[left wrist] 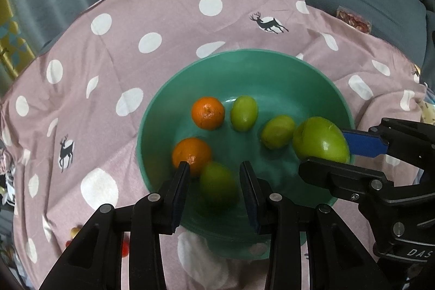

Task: Organize fruits
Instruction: 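Lower both green fruits into the green bowl and open both tools, then move both open tools back over the remaining red tomatoes, then grasp a red tomato with the left tool while the right tool grasps another, then lift both red tomatoes and carry them toward the green bowl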

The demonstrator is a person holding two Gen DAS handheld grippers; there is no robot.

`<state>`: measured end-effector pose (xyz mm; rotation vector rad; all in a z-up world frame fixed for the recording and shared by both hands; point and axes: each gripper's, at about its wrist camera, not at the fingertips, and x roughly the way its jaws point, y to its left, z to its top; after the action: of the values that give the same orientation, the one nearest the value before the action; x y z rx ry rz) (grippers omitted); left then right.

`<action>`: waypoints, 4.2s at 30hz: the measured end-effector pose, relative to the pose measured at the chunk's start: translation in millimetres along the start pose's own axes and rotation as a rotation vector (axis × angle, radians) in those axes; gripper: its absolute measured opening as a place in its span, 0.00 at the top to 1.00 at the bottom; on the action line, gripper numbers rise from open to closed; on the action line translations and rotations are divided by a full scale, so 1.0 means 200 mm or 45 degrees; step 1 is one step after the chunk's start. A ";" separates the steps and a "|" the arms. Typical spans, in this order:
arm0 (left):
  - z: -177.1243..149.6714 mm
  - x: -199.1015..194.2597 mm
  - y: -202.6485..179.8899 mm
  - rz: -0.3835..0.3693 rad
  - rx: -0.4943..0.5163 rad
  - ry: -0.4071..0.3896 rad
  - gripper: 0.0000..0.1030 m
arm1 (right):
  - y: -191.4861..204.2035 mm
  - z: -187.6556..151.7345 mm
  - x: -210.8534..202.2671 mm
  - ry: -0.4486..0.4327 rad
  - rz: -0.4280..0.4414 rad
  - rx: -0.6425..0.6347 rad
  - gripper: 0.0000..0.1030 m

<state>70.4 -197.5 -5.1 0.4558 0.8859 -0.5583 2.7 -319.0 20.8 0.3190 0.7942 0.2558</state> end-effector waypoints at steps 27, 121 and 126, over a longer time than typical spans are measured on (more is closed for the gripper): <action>-0.59 -0.34 0.61 0.244 -0.512 0.042 0.24 | 0.05 -0.09 -0.18 0.000 0.028 0.049 0.42; -1.06 -0.41 0.78 -0.005 -0.660 -0.007 0.70 | 0.85 -0.23 0.37 0.387 0.276 -0.402 0.73; -1.02 -0.45 0.74 0.010 -0.634 -0.024 0.70 | 0.81 -0.21 0.27 0.330 0.293 -0.376 0.73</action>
<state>-4.1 58.1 -22.6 0.0017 0.9669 -0.3167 -8.0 -142.8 18.5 0.0977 0.9611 0.6337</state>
